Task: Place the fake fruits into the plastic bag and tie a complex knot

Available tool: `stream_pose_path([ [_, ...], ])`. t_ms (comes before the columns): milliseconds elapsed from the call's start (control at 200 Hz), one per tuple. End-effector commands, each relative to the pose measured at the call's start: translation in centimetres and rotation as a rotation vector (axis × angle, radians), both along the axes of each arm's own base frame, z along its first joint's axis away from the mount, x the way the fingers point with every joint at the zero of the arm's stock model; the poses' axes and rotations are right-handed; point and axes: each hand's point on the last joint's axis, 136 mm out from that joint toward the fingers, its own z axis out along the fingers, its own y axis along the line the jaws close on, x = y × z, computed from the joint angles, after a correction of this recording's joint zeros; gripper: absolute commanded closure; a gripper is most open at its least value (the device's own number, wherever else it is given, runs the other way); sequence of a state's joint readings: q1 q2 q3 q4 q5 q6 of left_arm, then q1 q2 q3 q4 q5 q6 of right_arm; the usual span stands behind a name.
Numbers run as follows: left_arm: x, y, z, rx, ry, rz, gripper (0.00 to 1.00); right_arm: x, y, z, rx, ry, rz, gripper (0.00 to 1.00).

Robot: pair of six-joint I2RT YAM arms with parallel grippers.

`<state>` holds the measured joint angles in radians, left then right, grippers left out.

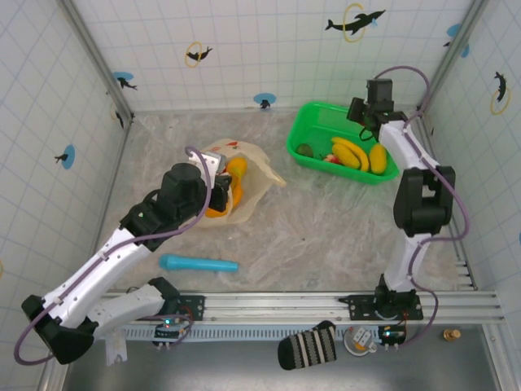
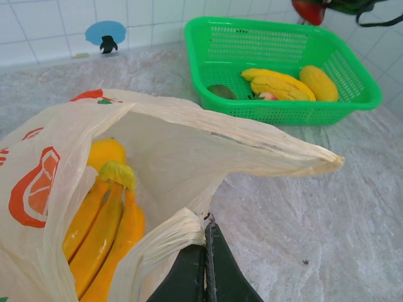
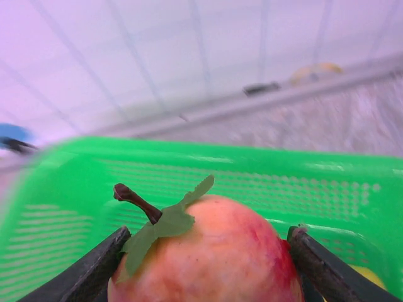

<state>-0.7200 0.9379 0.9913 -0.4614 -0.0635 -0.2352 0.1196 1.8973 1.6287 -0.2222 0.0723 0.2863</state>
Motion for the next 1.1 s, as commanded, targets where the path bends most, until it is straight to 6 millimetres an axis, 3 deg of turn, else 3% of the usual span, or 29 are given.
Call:
stream_pose_path([
  [0,-0.2,0.4,1.8,-0.039,-0.04,0.02,1.0,-3.3,7.2,7.0,0.197,-0.189,0.194,0.48],
  [155,-0.5,0.8,2.2,-0.058,-0.05,0.03,1.0,-12.3,18.5,11.9,0.335,-0.322,0.543,0.47],
  [275,-0.8,1.3,2.5,-0.094,-0.046,0.058,1.0,-19.6,24.0,14.3,0.419,-0.399,0.749,0.46],
  [405,-1.0,1.6,3.1,-0.113,-0.058,0.064,1.0,-25.7,27.8,13.9,0.459,-0.41,0.91,0.46],
  [435,-1.0,1.6,2.0,-0.098,-0.041,0.065,1.0,-26.6,28.4,13.4,0.467,-0.403,0.931,0.46],
  [545,-1.0,1.6,2.0,-0.103,-0.042,0.064,1.0,-29.1,31.0,10.4,0.418,-0.348,0.988,0.46],
  [686,-1.0,1.6,2.3,-0.108,-0.046,0.062,1.0,-30.1,33.8,6.1,0.306,-0.278,1.014,0.46],
  [906,-1.1,1.9,2.5,-0.112,-0.055,0.072,1.0,-27.3,36.6,0.6,0.323,-0.195,0.946,0.45],
  [976,-1.1,1.9,2.5,-0.113,-0.056,0.073,1.0,-26.6,38.2,-1.3,0.33,-0.152,0.956,0.45],
  [1096,-1.0,1.9,2.7,-0.112,-0.057,0.073,1.0,-25.5,41.7,-2.4,0.387,-0.122,0.994,0.45],
])
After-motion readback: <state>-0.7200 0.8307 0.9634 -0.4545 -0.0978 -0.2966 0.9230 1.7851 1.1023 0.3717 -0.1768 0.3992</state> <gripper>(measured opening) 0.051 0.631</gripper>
